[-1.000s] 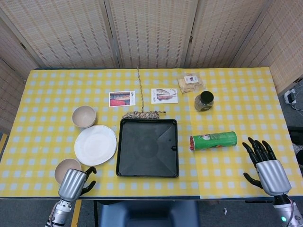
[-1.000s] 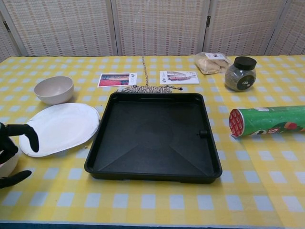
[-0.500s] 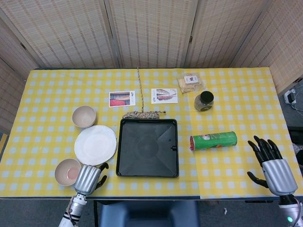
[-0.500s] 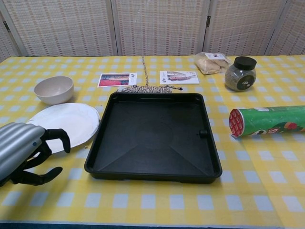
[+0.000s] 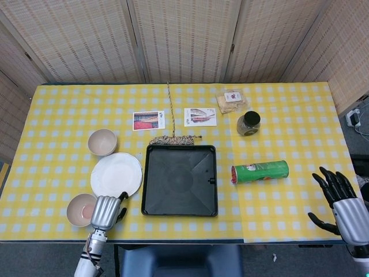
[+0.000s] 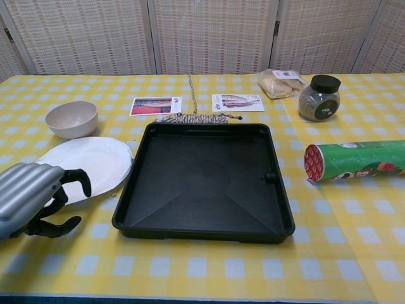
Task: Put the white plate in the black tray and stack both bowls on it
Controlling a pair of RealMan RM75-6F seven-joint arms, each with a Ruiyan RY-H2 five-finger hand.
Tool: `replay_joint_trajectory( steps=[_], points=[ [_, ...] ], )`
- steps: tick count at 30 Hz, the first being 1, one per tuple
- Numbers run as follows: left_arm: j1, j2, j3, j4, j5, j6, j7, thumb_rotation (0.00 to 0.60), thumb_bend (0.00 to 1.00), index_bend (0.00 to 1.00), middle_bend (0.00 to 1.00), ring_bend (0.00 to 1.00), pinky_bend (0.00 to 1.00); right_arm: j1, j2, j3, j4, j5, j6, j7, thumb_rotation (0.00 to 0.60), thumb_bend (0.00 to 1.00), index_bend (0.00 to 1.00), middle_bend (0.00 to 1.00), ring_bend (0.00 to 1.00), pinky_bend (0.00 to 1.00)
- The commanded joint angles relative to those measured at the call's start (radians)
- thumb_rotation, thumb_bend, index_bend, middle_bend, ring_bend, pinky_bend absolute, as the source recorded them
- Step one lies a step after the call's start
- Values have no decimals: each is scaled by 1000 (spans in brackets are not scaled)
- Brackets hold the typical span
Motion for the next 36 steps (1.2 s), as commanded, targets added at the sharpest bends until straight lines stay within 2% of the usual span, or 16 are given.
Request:
replay_joint_trajectory(
  steps=[1,13,26,28,31,36],
  points=[
    [-11,-16,-22,25,-24,1,16,600,359,421,1000,1000,1000,-6,3,1,0,0,11,4,600,238,0,0,0,0],
    [-36,-54,-34,135,-45,29,-12,600,359,422,1000,1000,1000,-16,-7,7,1,2,23,-21,600,238,0,0,0,0],
    [-64,-112,-28,279,-28,61,-68,600,361,554,1000,1000,1000,-20,-1,7,1,-3,28,-11,600,238,0,0,0,0],
    [-69,-123,-27,307,-17,79,-74,600,385,590,1000,1000,1000,-20,0,6,1,-3,27,-11,600,238,0,0,0,0],
    [-79,-144,-24,362,12,117,-101,600,477,643,1000,1000,1000,-20,1,6,0,-3,26,-11,600,238,0,0,0,0],
    [-87,-159,-13,410,35,148,-139,600,498,649,1000,1000,1000,-21,0,6,0,-4,24,-13,600,238,0,0,0,0]
  ],
)
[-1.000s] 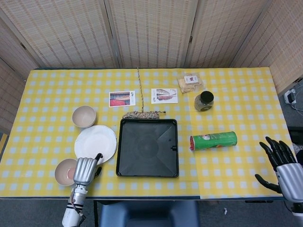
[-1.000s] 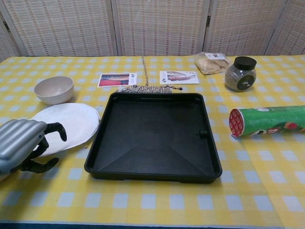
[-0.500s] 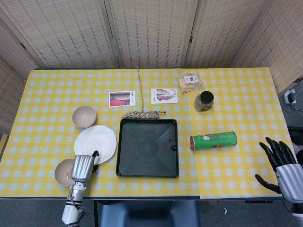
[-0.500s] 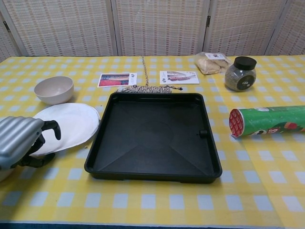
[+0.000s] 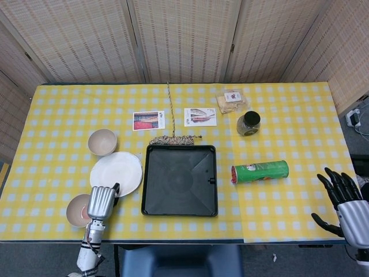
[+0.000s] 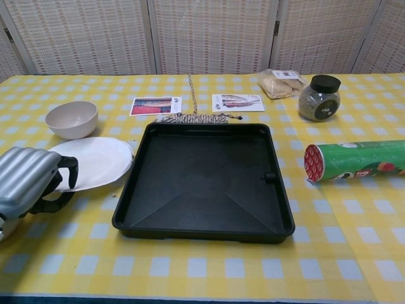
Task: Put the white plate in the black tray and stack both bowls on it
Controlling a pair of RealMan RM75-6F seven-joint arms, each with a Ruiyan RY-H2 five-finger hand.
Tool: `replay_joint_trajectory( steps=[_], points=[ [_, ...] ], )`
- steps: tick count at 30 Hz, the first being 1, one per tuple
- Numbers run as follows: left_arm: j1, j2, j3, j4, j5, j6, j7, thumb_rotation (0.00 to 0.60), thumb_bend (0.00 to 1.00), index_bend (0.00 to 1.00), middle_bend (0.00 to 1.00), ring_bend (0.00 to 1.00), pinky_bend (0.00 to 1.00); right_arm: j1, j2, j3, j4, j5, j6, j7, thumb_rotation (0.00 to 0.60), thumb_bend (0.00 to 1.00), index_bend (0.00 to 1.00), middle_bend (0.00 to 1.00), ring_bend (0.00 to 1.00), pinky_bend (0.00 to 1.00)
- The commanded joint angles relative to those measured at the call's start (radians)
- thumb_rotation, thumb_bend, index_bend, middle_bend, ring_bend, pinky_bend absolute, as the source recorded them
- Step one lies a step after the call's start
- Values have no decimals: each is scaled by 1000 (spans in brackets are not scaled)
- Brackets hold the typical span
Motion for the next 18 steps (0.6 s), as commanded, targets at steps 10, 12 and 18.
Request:
replay_joint_trajectory(
  steps=[10,12,18],
  points=[
    [1,17,21,-9,54,98,-17,600,506,654,1000,1000,1000,2,-5,-3,-3,-5,-9,-15,600,238,0,0,0,0],
    [6,35,25,-42,68,126,-3,600,506,654,1000,1000,1000,2,-6,-4,-4,-9,-10,-19,600,238,0,0,0,0],
    [17,98,31,-190,98,174,41,600,507,655,1000,1000,1000,0,-10,-8,-6,-20,-7,-29,600,239,0,0,0,0]
  ],
)
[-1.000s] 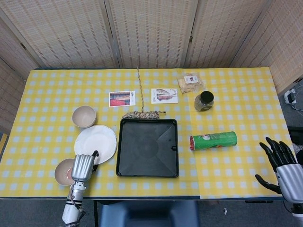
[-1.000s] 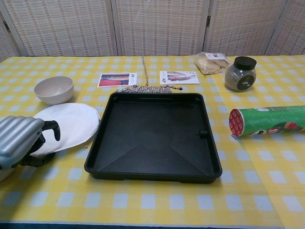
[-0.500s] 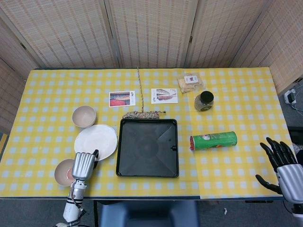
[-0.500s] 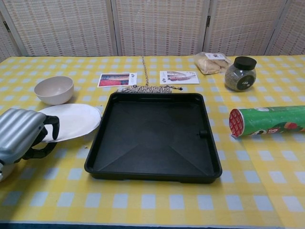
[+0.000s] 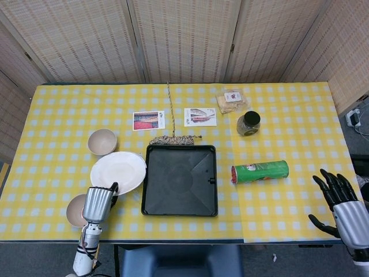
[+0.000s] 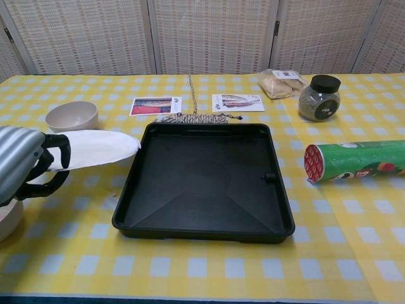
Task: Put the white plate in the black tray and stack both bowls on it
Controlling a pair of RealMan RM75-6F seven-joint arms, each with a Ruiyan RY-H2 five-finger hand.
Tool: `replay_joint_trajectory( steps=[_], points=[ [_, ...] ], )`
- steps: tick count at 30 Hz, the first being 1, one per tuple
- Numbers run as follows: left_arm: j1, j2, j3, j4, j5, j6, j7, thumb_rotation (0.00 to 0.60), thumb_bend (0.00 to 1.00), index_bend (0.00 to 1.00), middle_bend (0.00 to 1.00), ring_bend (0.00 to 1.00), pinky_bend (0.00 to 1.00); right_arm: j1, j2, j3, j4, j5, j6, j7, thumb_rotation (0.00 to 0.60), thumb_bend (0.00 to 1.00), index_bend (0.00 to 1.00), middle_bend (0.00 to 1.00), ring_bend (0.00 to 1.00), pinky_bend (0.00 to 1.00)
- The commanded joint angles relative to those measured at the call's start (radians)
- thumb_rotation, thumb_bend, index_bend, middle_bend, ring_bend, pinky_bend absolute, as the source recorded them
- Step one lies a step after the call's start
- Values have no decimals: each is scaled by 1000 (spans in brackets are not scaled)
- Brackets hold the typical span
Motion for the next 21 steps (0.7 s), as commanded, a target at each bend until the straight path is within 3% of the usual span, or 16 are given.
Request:
replay_joint_trajectory(
  steps=[1,5,11,21],
  points=[
    [9,46,6,-99,27,35,44,600,507,655,1000,1000,1000,-1,-1,-4,0,-9,2,-1,600,238,0,0,0,0],
    [11,75,19,-204,54,46,69,600,507,656,1000,1000,1000,-5,0,-10,2,-28,15,1,600,238,0,0,0,0],
    [-17,69,31,-278,53,-38,125,600,506,653,1000,1000,1000,6,3,-16,4,-33,-6,21,600,238,0,0,0,0],
    [-102,-40,-15,-224,46,-149,194,600,507,654,1000,1000,1000,11,29,-20,15,-32,-3,94,600,238,0,0,0,0]
  ],
)
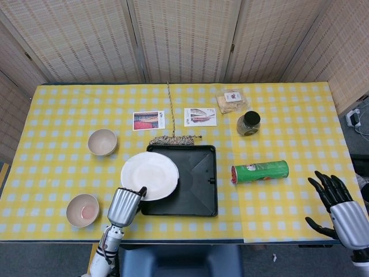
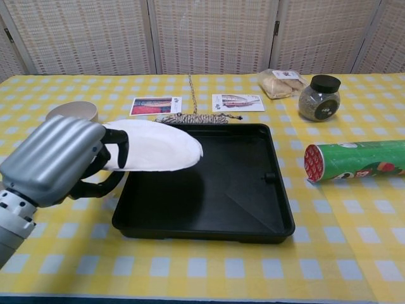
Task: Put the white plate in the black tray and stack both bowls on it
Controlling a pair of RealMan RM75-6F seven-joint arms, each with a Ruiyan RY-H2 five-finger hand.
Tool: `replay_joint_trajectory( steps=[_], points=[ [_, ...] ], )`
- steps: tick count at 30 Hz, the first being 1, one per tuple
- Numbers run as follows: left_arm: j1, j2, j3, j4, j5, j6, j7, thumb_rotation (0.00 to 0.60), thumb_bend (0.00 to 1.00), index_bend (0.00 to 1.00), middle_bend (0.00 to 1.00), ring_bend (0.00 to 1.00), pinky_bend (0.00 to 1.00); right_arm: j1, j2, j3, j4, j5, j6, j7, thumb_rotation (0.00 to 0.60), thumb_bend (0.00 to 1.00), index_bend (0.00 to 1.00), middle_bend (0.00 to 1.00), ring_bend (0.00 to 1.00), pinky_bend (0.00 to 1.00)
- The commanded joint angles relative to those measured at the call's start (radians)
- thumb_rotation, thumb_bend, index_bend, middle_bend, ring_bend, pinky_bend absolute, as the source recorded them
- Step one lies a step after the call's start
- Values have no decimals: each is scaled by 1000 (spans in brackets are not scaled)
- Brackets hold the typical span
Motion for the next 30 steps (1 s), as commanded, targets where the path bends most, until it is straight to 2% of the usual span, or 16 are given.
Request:
replay_joint_trajectory(
  steps=[1,12,22,25,28,30],
  points=[
    [-31,-34,-25,28,-11,-34,14,600,506,654,1000,1000,1000,-3,9,-1,8,-1,11,26,600,238,0,0,0,0],
    [-115,-132,-73,149,-53,-125,-19,600,506,652,1000,1000,1000,0,28,4,25,32,2,97,600,238,0,0,0,0],
    [-150,-214,-60,225,-59,-143,-6,600,505,637,1000,1000,1000,0,34,10,32,54,-4,118,600,238,0,0,0,0],
    [-149,-222,-52,221,-70,-153,-7,600,500,552,1000,1000,1000,-8,34,11,37,50,16,123,600,238,0,0,0,0],
    [-148,-228,-50,219,-68,-140,2,600,456,405,1000,1000,1000,-11,33,10,41,46,20,126,600,238,0,0,0,0],
    [-145,-231,-52,213,-68,-127,15,600,393,288,1000,1000,1000,-12,33,10,41,44,23,128,600,238,0,0,0,0]
  ],
)
